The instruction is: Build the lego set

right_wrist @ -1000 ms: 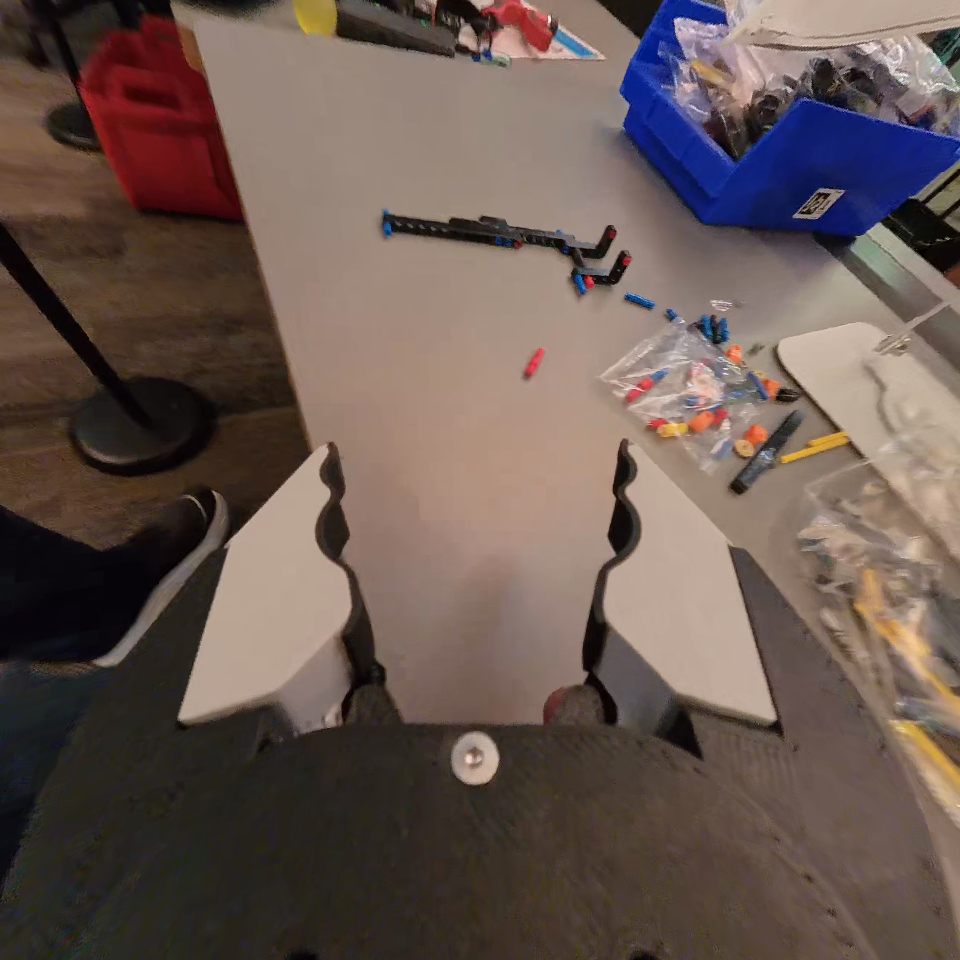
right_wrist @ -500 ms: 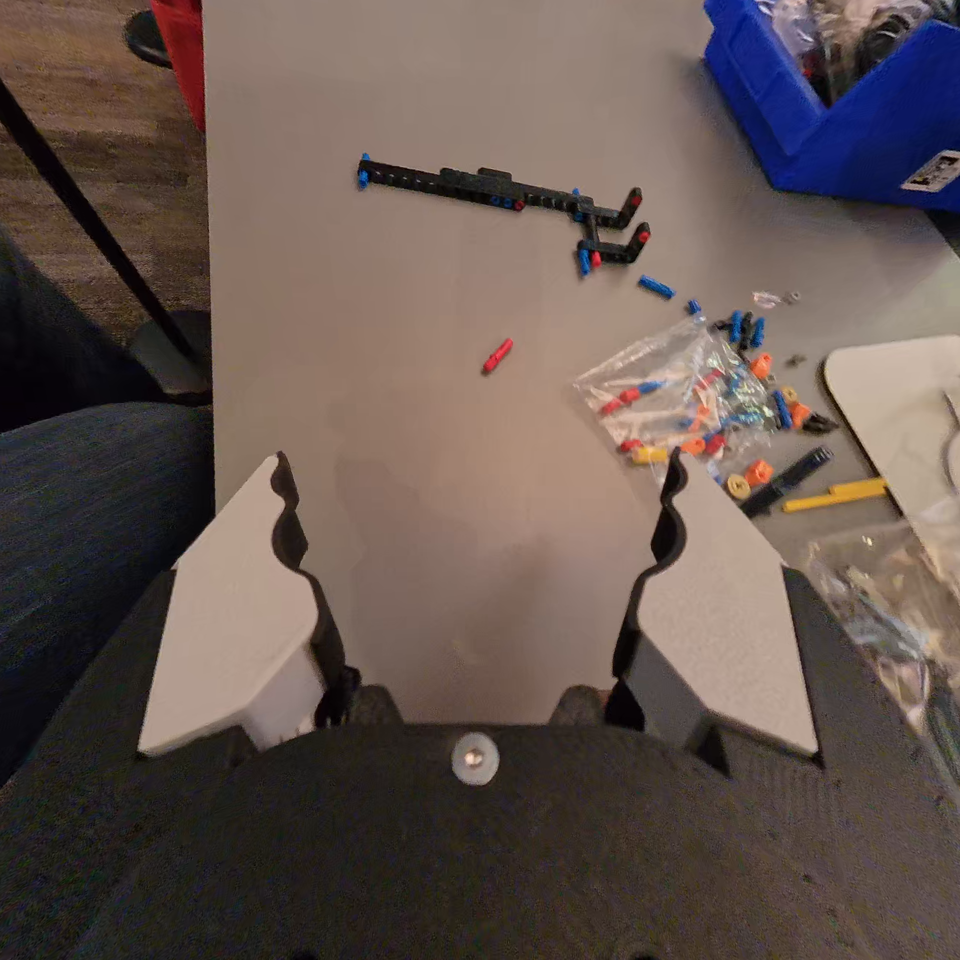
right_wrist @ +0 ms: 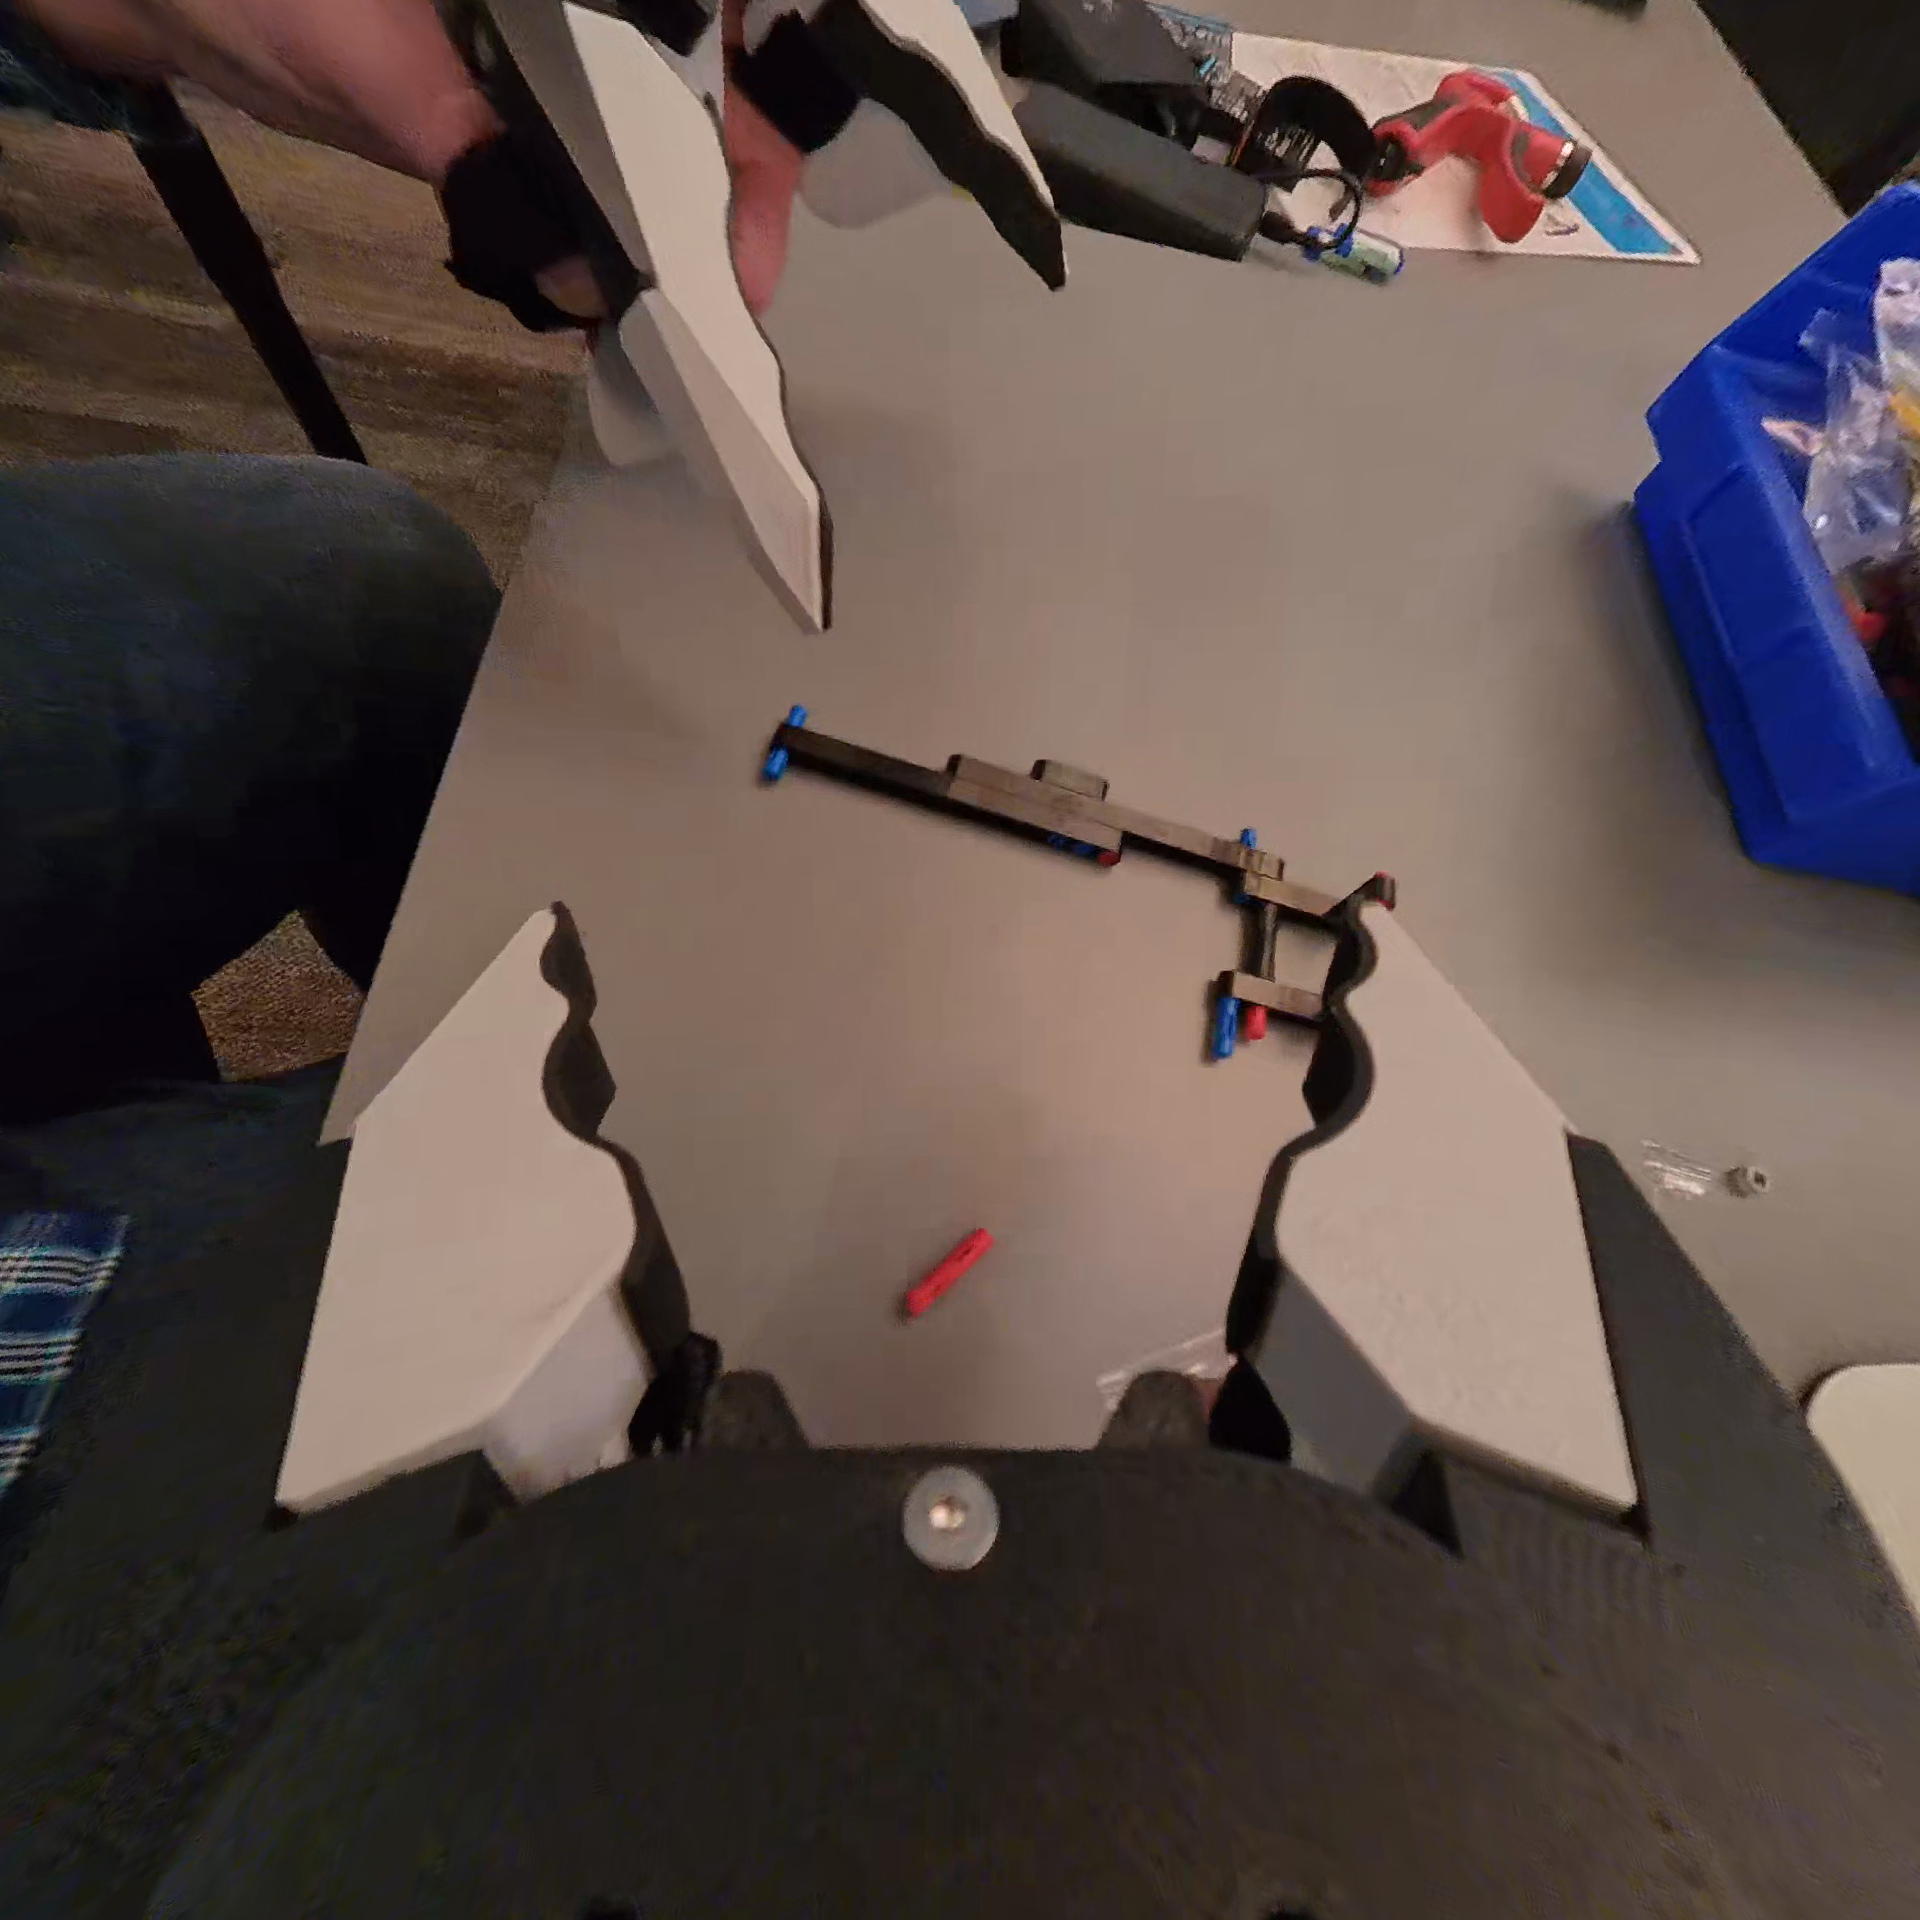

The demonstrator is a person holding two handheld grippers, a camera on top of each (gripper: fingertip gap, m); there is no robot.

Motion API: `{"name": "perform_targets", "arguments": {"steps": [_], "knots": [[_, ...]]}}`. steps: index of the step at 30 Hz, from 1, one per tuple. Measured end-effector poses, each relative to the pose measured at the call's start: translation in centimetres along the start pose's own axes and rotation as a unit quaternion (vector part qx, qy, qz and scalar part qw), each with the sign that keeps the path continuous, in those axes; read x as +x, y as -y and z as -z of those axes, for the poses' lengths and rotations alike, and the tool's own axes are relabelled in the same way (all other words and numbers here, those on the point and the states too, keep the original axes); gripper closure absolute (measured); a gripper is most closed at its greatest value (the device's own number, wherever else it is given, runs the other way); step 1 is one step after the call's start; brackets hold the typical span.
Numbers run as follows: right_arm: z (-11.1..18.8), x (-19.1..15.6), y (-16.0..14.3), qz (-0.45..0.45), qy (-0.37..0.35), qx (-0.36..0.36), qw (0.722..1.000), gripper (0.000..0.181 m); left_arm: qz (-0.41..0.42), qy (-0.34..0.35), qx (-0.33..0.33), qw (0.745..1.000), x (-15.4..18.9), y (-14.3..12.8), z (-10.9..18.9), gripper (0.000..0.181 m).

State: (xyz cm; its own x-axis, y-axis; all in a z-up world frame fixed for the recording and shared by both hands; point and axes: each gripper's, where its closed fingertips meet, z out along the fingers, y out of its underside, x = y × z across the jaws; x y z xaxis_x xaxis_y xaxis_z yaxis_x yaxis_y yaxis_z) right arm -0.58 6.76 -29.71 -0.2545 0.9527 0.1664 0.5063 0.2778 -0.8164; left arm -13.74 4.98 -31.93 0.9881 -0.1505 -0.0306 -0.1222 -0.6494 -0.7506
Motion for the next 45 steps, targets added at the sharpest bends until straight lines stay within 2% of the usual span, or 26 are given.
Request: {"name": "perform_targets", "arguments": {"steps": [3,4,7,9,11,12,14,15,17,18,21,24,26,28,31,34,38,45], "knots": [[0.7,1.1,-0.7,-0.011,-0.006,0.009,1.000,0.058,-0.015,0.005,-0.011,1.000,-0.9,0.5,-1.2,0.024],[1.3,1.8,-1.2,-0.015,-0.014,0.009,1.000,0.070,-0.027,0.010,-0.014,0.999,-1.1,0.7,-1.6,0.026],[3.7,4.2,-2.4,-0.037,-0.037,0.021,0.998,0.102,-0.055,0.010,-0.028,0.998,-1.3,1.3,-2.3,0.049],[5.0,5.9,-3.2,-0.048,-0.050,0.028,0.997,0.112,-0.060,0.016,-0.030,0.998,-1.4,1.8,-2.7,0.061],[5.6,6.8,-3.9,-0.055,-0.043,0.025,0.997,0.133,-0.047,0.009,-0.018,0.999,-1.1,2.4,-2.7,0.088],[5.6,6.9,-4.0,-0.057,-0.036,0.025,0.997,0.136,-0.040,0.000,-0.017,0.999,-0.8,2.4,-2.7,0.102],[5.4,7.0,-3.8,-0.055,-0.027,0.034,0.998,0.133,-0.025,0.010,-0.032,0.999,-1.5,1.7,-2.9,0.099],[5.1,6.9,-3.8,-0.051,-0.024,0.032,0.998,0.129,-0.024,0.022,-0.037,0.999,-2.0,1.3,-3.0,0.090],[4.6,7.0,-4.1,-0.036,-0.027,0.020,0.999,0.120,-0.017,0.046,-0.059,0.997,-3.0,0.2,-3.3,0.054],[4.5,7.2,-4.2,-0.025,-0.032,0.016,0.999,0.120,-0.016,0.054,-0.066,0.996,-3.3,-0.2,-3.3,0.051],[5.4,8.5,-5.0,-0.025,-0.054,0.004,0.998,0.124,-0.001,0.055,-0.050,0.997,-3.4,0.0,-3.2,0.056],[7.4,10.0,-6.5,-0.054,-0.079,-0.007,0.995,0.139,0.014,0.047,-0.046,0.998,-3.4,0.1,-3.3,0.063],[8.5,10.3,-7.9,-0.066,-0.086,-0.025,0.994,0.147,0.001,0.051,-0.047,0.998,-3.6,0.3,-3.4,0.074],[9.4,10.4,-9.2,-0.077,-0.093,-0.047,0.992,0.148,0.000,0.046,-0.047,0.998,-3.5,0.5,-3.6,0.084],[10.1,10.4,-10.7,-0.083,-0.099,-0.075,0.989,0.147,0.003,0.049,-0.050,0.998,-3.8,0.6,-4.0,0.084],[10.4,10.2,-11.3,-0.079,-0.099,-0.092,0.988,0.146,0.003,0.046,-0.055,0.997,-3.6,0.8,-4.5,0.075],[11.1,10.9,-12.7,-0.081,-0.109,-0.124,0.983,0.161,-0.017,0.070,-0.057,0.996,-4.1,1.5,-4.3,0.072],[9.6,11.9,-13.5,-0.130,-0.093,-0.152,0.975,0.165,-0.009,0.060,-0.063,0.996,-3.5,1.6,-4.4,0.073]]}}
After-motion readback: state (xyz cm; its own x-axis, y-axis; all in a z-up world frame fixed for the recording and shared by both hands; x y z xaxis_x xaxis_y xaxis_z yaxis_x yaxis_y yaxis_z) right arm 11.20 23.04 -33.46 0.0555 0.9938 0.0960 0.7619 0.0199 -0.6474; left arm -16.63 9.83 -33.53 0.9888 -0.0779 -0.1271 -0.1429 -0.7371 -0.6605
